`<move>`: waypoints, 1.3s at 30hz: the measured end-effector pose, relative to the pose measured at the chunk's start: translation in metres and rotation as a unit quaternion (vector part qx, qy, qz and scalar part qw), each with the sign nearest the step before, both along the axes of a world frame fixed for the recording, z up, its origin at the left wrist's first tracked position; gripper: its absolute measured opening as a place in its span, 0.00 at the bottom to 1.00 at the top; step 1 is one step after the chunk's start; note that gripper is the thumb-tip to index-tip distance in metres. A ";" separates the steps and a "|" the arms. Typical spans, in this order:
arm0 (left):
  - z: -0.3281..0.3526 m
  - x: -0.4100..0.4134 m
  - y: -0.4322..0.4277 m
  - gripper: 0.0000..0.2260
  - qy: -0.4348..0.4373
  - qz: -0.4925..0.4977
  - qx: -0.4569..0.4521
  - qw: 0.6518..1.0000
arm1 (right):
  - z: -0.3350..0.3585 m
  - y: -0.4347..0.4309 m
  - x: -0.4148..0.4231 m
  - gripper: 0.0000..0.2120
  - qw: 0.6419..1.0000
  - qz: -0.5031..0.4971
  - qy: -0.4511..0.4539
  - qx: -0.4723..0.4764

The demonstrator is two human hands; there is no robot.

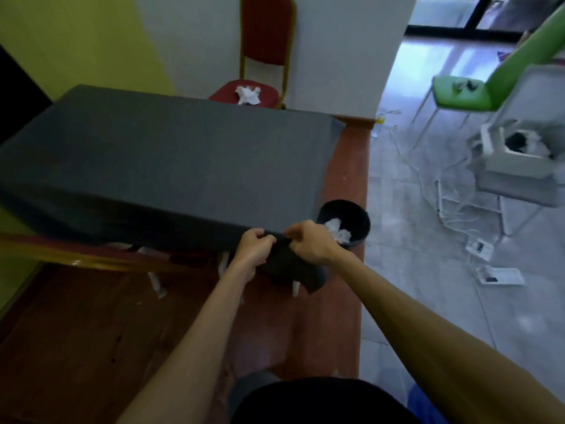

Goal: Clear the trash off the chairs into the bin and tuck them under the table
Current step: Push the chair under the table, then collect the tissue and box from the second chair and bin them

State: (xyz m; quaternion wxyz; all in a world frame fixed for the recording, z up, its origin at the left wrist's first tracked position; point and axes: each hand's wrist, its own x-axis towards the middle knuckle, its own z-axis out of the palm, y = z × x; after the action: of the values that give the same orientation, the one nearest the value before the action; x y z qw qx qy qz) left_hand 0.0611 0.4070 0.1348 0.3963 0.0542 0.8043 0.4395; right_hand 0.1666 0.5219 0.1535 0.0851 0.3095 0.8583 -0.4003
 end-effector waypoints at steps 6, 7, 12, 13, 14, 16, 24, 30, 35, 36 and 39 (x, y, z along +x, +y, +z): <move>0.016 0.060 0.098 0.21 0.017 -0.064 0.008 0.998 | 0.004 0.088 0.068 0.22 0.998 -0.053 0.018 -0.001; 0.018 0.063 0.111 0.20 0.026 -0.074 0.008 0.997 | 0.003 0.103 0.074 0.22 0.998 -0.064 0.025 -0.004; 0.019 0.066 0.173 0.18 0.049 -0.098 0.014 0.994 | -0.006 0.166 0.091 0.21 0.994 -0.108 0.034 -0.009; 0.018 0.065 0.185 0.17 0.048 -0.098 0.017 0.994 | -0.007 0.178 0.093 0.21 0.994 -0.103 0.031 -0.010; 0.016 0.064 0.201 0.17 0.045 -0.101 0.019 0.994 | -0.009 0.194 0.094 0.21 0.995 -0.100 0.028 -0.012; 0.011 0.060 0.234 0.17 0.040 -0.105 0.022 0.993 | -0.011 0.231 0.092 0.21 0.995 -0.100 0.025 -0.011; 0.001 0.043 0.358 0.15 -0.010 -0.114 0.012 0.993 | -0.019 0.358 0.079 0.19 0.994 -0.105 -0.001 -0.020; 0.011 0.031 0.441 0.14 -0.018 -0.135 0.001 0.991 | -0.011 0.439 0.072 0.20 0.992 -0.124 0.007 -0.035; 0.004 0.018 0.508 0.13 -0.005 -0.122 0.007 0.993 | -0.023 0.510 0.057 0.19 0.993 -0.109 0.010 -0.039; -0.002 0.016 0.522 0.13 0.000 -0.116 0.008 0.993 | -0.029 0.525 0.053 0.19 0.994 -0.103 0.011 -0.038; -0.026 0.009 0.565 0.12 0.011 -0.104 0.011 0.994 | -0.052 0.574 0.038 0.18 0.996 -0.086 0.025 -0.023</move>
State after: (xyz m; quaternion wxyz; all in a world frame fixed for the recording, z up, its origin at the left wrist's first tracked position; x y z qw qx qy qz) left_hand 0.0702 0.9721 0.1091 0.4309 0.1468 0.7936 0.4037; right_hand 0.2042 1.0964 0.1019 0.0362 0.3702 0.8208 -0.4336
